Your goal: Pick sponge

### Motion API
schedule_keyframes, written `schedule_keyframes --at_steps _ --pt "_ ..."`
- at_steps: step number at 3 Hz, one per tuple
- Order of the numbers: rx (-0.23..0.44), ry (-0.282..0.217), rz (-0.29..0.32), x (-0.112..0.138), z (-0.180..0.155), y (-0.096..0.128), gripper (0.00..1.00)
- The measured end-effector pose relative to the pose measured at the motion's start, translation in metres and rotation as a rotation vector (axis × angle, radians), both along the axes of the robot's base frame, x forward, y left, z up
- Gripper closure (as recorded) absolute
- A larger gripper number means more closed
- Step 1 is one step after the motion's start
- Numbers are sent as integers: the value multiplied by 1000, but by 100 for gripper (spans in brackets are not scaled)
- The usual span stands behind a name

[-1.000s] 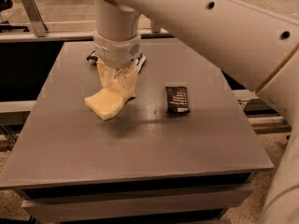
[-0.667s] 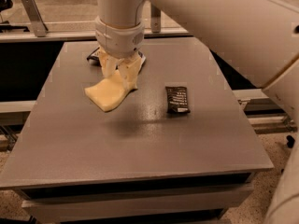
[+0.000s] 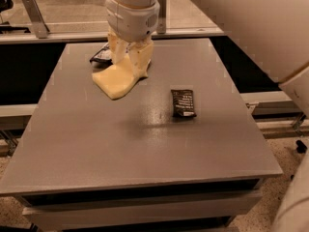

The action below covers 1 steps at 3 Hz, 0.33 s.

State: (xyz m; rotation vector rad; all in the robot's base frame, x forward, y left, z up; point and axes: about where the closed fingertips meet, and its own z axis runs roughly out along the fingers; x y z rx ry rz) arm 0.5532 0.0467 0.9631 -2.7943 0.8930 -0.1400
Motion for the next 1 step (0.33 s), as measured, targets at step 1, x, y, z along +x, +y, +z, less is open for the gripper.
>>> schedule_keyframes --at_steps 1 --pt "1 -5 -15 5 2 -5 100"
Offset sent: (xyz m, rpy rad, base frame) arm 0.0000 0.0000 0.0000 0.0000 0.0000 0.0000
